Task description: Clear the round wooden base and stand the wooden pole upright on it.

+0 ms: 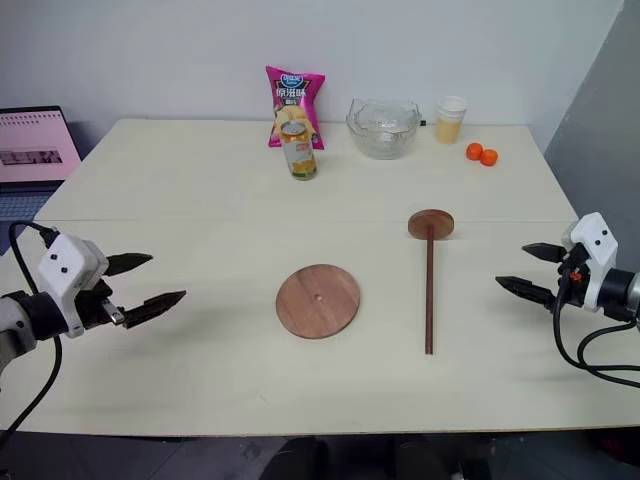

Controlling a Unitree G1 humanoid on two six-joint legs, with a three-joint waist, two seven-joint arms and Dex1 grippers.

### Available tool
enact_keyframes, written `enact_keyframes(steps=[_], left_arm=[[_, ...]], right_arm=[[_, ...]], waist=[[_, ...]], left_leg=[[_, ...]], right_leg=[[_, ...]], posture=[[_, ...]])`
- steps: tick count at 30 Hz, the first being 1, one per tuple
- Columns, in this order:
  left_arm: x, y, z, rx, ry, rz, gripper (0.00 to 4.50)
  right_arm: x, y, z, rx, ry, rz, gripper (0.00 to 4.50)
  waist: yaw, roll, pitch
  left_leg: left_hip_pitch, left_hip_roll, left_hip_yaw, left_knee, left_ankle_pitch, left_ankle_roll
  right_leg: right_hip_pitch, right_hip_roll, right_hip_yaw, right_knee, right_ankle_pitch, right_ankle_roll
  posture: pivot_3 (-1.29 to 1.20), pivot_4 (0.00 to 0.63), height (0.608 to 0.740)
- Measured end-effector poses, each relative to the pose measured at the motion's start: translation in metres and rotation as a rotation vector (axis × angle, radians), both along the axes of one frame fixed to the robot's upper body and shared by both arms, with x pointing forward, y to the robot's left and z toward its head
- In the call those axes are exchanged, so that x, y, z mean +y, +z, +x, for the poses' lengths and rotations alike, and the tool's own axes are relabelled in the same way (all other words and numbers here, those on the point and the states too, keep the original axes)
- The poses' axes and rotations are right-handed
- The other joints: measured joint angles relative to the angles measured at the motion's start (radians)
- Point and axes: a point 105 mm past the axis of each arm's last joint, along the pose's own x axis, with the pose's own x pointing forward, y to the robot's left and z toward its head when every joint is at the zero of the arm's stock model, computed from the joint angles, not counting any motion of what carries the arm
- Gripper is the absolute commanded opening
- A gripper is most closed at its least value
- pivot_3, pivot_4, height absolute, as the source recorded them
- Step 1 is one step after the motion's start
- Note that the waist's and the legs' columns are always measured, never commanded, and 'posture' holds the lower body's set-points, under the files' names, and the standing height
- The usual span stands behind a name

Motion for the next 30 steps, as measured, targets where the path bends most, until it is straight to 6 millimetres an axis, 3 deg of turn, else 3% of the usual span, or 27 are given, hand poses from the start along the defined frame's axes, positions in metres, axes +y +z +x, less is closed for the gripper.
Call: enact_keyframes(steps=[9,21,26,30], left_arm=[[0.003,-0.009,-0.005,0.032,0.007,0.02,4.5],[-0.01,0.007,-0.002,-0.038,-0.068,0.046,4.5],[-0.032,0.008,-0.007,-0.014,-0.186,0.073,4.5],[-0.06,0.017,-0.004,-0.035,-0.294,0.086,4.5]], right_arm=[[0.003,0.0,0.001,-0.006,0.007,0.017,4.46],[0.008,0.0,0.003,-0.005,0.03,0.018,4.46],[0.018,0.005,0.0,-0.015,0.06,0.01,4.46],[0.04,0.011,-0.001,-0.056,0.096,0.011,4.46]], waist=[[0.0,0.0,0.0],[-0.001,0.0,0.0],[-0.001,0.0,0.0],[0.0,0.0,0.0]], left_leg=[[0.0,0.0,0.001,0.0,0.0,0.0],[0.0,0.0,0.003,0.0,0.0,0.0],[0.0,0.0,0.003,0.0,0.0,0.0],[0.0,0.0,0.003,0.0,0.0,0.0]], right_leg=[[-0.001,0.0,0.002,0.001,0.0,0.0],[-0.002,0.0,0.003,0.002,0.0,0.0],[-0.002,0.0,0.003,0.002,0.0,0.0],[-0.002,0.001,0.003,0.002,0.0,0.0]], posture=[[0.0,0.15,0.74],[0.0,0.15,0.74],[0.0,0.15,0.74],[0.0,0.15,0.74]])
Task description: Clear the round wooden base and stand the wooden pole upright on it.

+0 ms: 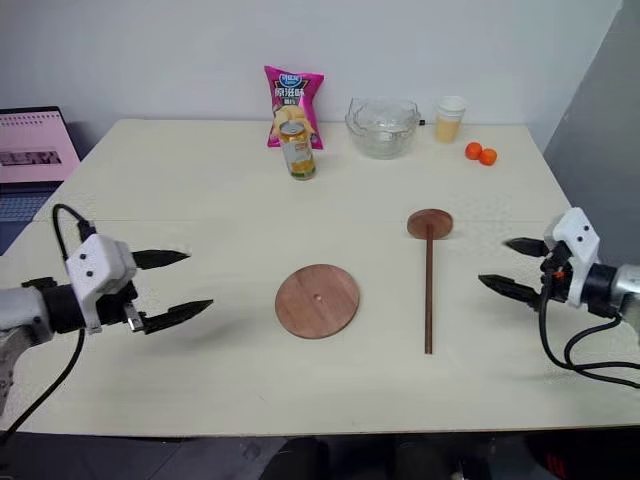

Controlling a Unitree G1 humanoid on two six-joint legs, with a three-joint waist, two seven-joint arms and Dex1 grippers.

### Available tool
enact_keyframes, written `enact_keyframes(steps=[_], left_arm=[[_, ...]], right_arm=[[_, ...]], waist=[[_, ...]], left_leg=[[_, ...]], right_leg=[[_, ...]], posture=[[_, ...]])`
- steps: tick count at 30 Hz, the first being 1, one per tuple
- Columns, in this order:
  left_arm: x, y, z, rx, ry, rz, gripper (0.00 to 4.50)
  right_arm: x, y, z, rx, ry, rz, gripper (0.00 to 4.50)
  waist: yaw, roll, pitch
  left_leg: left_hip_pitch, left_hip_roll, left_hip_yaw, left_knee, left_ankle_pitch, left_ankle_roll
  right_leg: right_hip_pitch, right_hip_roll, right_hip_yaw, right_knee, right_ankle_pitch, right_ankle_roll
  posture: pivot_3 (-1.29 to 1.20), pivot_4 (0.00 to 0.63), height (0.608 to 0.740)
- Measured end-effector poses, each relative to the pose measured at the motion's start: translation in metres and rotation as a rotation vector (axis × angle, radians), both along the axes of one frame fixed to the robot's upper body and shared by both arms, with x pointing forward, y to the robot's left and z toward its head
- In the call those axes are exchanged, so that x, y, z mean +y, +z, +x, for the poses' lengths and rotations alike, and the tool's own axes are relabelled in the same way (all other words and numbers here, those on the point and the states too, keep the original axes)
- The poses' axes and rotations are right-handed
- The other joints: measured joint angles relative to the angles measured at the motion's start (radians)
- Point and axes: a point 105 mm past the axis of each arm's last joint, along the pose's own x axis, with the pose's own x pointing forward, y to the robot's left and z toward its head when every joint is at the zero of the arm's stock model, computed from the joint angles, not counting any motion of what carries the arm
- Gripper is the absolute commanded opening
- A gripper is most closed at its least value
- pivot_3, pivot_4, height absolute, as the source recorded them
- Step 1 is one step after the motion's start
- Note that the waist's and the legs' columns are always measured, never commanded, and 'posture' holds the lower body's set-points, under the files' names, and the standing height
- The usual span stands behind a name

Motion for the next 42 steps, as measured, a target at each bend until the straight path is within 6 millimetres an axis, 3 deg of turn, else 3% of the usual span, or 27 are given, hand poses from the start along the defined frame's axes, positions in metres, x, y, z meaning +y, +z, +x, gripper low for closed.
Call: enact_keyframes(steps=[6,10,13,18,24,33,42], left_arm=[[-0.041,0.008,0.001,-0.001,-0.151,-0.034,4.5],[-0.066,0.006,0.003,0.009,-0.237,-0.065,4.5],[-0.079,0.001,0.002,0.025,-0.284,-0.073,4.5],[-0.102,-0.006,0.001,0.033,-0.344,-0.106,4.5],[-0.118,-0.006,0.0,0.016,-0.365,-0.134,4.5],[-0.128,-0.005,0.003,0.002,-0.37,-0.167,4.5],[-0.127,-0.01,0.002,0.015,-0.364,-0.174,4.5]], right_arm=[[0.025,0.002,-0.003,0.07,-0.055,0.03,4.46],[0.057,0.002,-0.01,0.158,-0.047,0.021,4.46],[0.066,0.002,0.007,0.18,-0.154,0.025,4.46],[0.062,-0.003,0.048,0.308,-0.395,0.065,4.46],[0.075,-0.017,0.078,0.482,-0.507,0.074,4.46],[0.078,-0.035,0.1,0.59,-0.591,0.049,4.46],[0.08,-0.041,0.11,0.645,-0.61,0.048,2.28]], waist=[[-0.001,0.0,0.0],[-0.002,0.0,0.0],[-0.004,-0.001,0.0],[-0.002,-0.001,0.0],[-0.005,-0.001,0.0],[-0.005,-0.001,0.0],[-0.007,-0.001,0.0]], left_leg=[[-0.001,0.0,0.0,0.0,0.0,0.0],[-0.001,0.0,0.001,0.0,0.0,0.0],[0.0,0.0,0.001,0.0,0.0,0.0],[-0.002,0.0,0.002,0.0,0.0,-0.001],[-0.01,0.0,0.002,0.001,0.0,0.0],[-0.012,-0.001,0.002,0.002,0.0,0.0],[-0.012,0.0,0.002,0.002,0.0,0.0]], right_leg=[[-0.001,0.0,0.001,0.0,0.0,0.0],[-0.001,0.001,0.001,0.0,0.0,0.001],[-0.001,0.001,0.002,0.0,0.0,0.001],[-0.003,0.001,0.003,0.001,0.001,0.0],[-0.011,0.001,0.003,0.002,0.001,0.0],[-0.011,0.001,0.003,0.001,0.001,0.0],[-0.012,0.001,0.003,0.002,0.001,0.0]], posture=[[0.0,0.15,0.74],[0.0,0.15,0.74],[0.0,0.15,0.74],[0.0,0.15,0.74],[0.0,0.15,0.74],[0.0,0.15,0.74],[0.0,0.15,0.74]])
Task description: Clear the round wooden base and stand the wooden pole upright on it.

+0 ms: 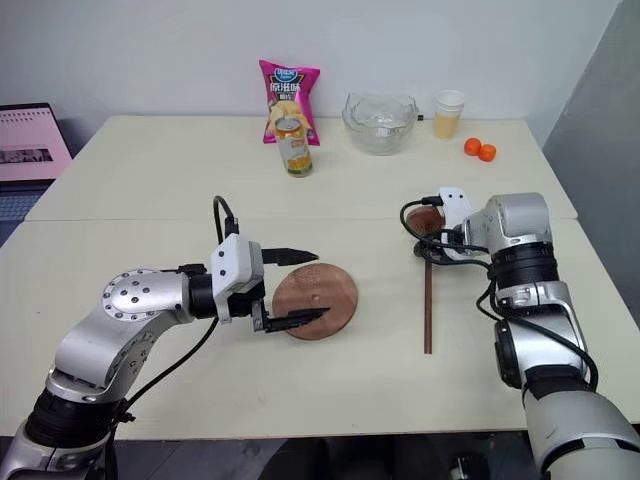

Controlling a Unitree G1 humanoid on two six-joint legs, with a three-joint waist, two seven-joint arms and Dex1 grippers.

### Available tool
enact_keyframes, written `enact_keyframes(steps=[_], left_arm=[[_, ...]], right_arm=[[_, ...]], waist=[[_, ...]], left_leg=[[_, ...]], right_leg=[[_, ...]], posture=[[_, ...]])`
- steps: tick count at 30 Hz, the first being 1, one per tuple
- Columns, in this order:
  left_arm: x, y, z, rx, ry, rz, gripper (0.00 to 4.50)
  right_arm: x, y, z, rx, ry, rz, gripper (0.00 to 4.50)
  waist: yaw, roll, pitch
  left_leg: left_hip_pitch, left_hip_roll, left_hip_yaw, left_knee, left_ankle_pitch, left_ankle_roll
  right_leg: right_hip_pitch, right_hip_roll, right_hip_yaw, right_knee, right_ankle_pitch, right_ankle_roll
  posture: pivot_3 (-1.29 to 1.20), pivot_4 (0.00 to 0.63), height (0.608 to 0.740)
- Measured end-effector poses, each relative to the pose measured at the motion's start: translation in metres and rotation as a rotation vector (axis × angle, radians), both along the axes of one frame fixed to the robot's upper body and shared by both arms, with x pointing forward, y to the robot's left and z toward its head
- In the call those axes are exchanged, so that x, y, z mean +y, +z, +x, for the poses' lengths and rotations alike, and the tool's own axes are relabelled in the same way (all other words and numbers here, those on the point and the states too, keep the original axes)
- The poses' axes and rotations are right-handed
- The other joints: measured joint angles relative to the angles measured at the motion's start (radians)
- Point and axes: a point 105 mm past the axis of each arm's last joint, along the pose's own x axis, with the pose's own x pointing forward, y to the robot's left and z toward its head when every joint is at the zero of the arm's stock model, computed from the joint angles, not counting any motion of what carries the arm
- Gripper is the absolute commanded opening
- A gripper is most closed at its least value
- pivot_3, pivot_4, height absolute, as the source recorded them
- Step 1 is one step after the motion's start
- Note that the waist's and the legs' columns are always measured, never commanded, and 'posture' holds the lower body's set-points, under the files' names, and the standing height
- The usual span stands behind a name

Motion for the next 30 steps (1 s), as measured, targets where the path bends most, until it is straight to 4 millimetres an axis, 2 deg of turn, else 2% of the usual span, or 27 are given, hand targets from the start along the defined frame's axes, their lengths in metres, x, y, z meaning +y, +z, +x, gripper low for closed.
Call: enact_keyframes(steps=[8,9,15,19,22,23,25,28,30], left_arm=[[0.001,-0.001,-0.002,-0.001,-0.005,-0.018,4.5],[0.001,-0.002,-0.003,0.001,-0.004,-0.02,4.5],[0.004,-0.003,-0.003,0.005,0.002,-0.023,4.5],[0.015,-0.004,-0.003,0.008,0.034,-0.013,4.5],[0.035,-0.003,-0.003,0.012,0.103,-0.008,4.5],[0.045,-0.004,-0.003,0.012,0.139,-0.002,4.5],[0.061,-0.006,-0.006,0.01,0.194,0.017,4.5],[0.079,-0.01,-0.012,0.026,0.249,0.041,4.5],[0.1,-0.015,-0.021,0.053,0.322,0.059,4.5]], right_arm=[[-0.001,-0.006,0.0,0.027,-0.008,0.015,0.34],[-0.001,-0.006,0.0,0.025,-0.01,0.021,0.26],[0.001,0.003,0.002,0.011,-0.031,0.067,0.26],[0.002,0.012,0.002,-0.004,-0.039,0.109,0.26],[0.019,0.043,0.002,-0.147,0.047,0.176,0.26],[0.029,0.062,0.0,-0.245,0.103,0.23,0.26],[0.05,0.087,-0.011,-0.392,0.211,0.335,0.26],[0.067,0.098,-0.026,-0.521,0.312,0.404,0.26],[0.083,0.105,-0.044,-0.692,0.431,0.429,0.26]], waist=[[0.0,0.0,0.0],[0.0,0.0,0.0],[0.0,0.0,0.0],[-0.001,0.0,0.0],[-0.01,0.0,0.0],[-0.013,0.0,0.0],[-0.018,0.0,0.0],[-0.018,0.0,0.0],[-0.019,0.0,0.0]], left_leg=[[0.0,0.0,0.0,0.0,0.0,0.0],[0.0,0.0,0.0,0.0,0.0,0.0],[0.0,0.0,0.0,0.0,0.0,0.0],[-0.001,0.0,0.0,0.0,0.0,0.0],[-0.003,0.0,0.0,-0.001,0.0,0.0],[-0.004,0.001,-0.001,-0.001,0.0,0.0],[-0.004,0.001,-0.001,-0.001,0.0,0.0],[-0.004,0.001,-0.001,0.0,0.0,0.0],[-0.004,0.001,-0.001,-0.001,0.0,0.0]], right_leg=[[0.0,0.0,0.0,0.0,0.0,0.0],[0.0,0.0,0.0,0.0,0.0,0.0],[0.0,0.0,0.0,0.0,0.0,0.0],[-0.001,0.0,0.0,0.0,0.0,0.0],[-0.005,0.0,0.0,0.001,0.0,0.0],[-0.005,0.0,0.0,0.001,0.0,0.0],[-0.005,0.001,0.0,0.0,0.0,0.0],[-0.005,0.0,0.0,0.001,0.0,0.0],[-0.005,0.0,0.0,0.0,0.0,0.0]], posture=[[0.0,0.15,0.74],[0.0,0.15,0.74],[0.0,0.15,0.74],[0.0,0.15,0.74],[0.0,0.15,0.74],[0.0,0.15,0.74],[0.0,0.15,0.74],[0.0,0.15,0.74],[0.0,0.15,0.74]])
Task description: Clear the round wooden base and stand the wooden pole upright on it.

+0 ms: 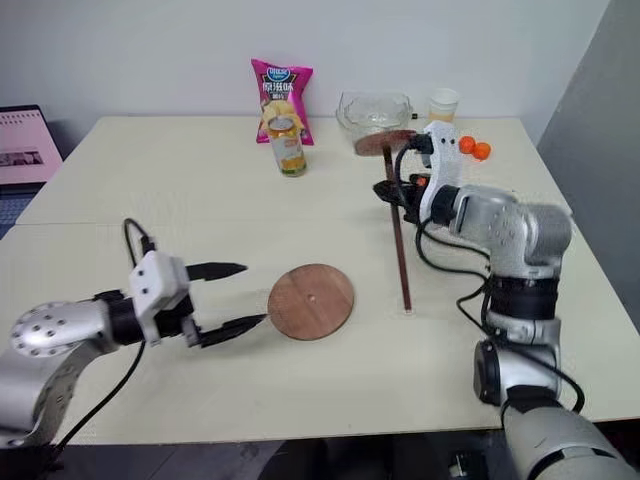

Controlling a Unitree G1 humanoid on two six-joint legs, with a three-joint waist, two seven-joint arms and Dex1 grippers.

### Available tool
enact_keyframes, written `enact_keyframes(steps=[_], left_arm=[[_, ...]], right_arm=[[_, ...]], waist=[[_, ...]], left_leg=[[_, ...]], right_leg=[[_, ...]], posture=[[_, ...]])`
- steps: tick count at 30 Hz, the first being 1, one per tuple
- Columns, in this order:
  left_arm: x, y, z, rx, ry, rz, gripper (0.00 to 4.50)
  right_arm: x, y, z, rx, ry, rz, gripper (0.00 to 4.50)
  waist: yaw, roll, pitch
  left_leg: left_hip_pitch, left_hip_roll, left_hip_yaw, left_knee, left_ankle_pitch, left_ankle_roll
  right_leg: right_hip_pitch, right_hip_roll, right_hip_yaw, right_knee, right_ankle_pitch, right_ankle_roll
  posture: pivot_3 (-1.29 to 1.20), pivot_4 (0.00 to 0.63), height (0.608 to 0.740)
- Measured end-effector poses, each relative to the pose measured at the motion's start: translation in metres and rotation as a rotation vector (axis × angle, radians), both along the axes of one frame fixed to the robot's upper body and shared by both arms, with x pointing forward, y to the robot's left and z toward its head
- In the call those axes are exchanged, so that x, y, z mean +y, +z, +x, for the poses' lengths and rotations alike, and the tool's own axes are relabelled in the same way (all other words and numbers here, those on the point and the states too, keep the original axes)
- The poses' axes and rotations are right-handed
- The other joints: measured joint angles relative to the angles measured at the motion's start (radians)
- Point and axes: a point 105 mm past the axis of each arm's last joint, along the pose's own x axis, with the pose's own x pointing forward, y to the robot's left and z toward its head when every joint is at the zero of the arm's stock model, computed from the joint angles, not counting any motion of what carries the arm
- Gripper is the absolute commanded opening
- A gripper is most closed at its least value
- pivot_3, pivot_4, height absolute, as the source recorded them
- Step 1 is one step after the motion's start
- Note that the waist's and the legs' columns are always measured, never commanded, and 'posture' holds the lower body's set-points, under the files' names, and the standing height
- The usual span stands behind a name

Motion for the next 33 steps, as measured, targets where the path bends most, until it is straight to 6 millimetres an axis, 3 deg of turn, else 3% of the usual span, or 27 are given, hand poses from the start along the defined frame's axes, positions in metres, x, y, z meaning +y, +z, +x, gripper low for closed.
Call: enact_keyframes(steps=[3,5,9,13,20,33], left_arm=[[0.018,0.003,-0.01,0.002,0.066,-0.008,4.5],[0.018,0.008,-0.015,-0.015,0.063,-0.013,4.5],[0.023,0.006,-0.022,0.011,0.083,-0.021,4.5],[0.026,0.0,-0.026,0.043,0.1,-0.016,4.5],[0.025,0.004,-0.025,0.022,0.097,-0.015,4.5],[0.013,0.003,-0.019,0.024,0.057,-0.028,4.5]], right_arm=[[0.036,0.009,-0.037,-0.234,0.22,0.051,0.26],[0.055,0.015,-0.054,-0.325,0.325,0.086,0.26],[0.078,0.027,-0.066,-0.508,0.364,0.178,0.26],[0.104,0.007,-0.067,-0.541,0.39,0.192,0.26],[0.12,-0.009,-0.061,-0.56,0.378,0.204,0.26],[0.117,-0.027,-0.058,-0.567,0.377,0.187,0.26]], waist=[[-0.002,0.0,0.0],[-0.002,0.0,0.0],[-0.002,-0.001,0.0],[-0.002,-0.001,-0.001],[-0.001,-0.002,-0.001],[-0.001,-0.002,-0.001]], left_leg=[[0.0,0.0,0.0,0.0,0.0,0.0],[0.001,0.0,-0.001,0.0,0.0,0.0],[0.005,0.0,-0.001,0.0,0.0,0.0],[0.007,0.0,-0.001,0.0,0.0,0.0],[0.007,0.0,-0.001,0.0,0.0,0.0],[0.008,0.0,-0.001,0.0,0.0,0.0]], right_leg=[[0.0,0.0,0.0,0.001,0.0,0.0],[0.0,0.0,0.0,0.001,0.0,0.0],[0.003,0.001,-0.001,0.002,0.001,0.0],[0.005,0.001,0.0,0.001,0.001,-0.001],[0.006,0.001,0.0,0.001,0.001,-0.001],[0.006,0.001,0.0,0.001,0.001,-0.001]], posture=[[0.0,0.15,0.74],[0.0,0.15,0.74],[0.0,0.15,0.74],[0.0,0.15,0.74],[0.0,0.15,0.74],[0.0,0.15,0.74]])
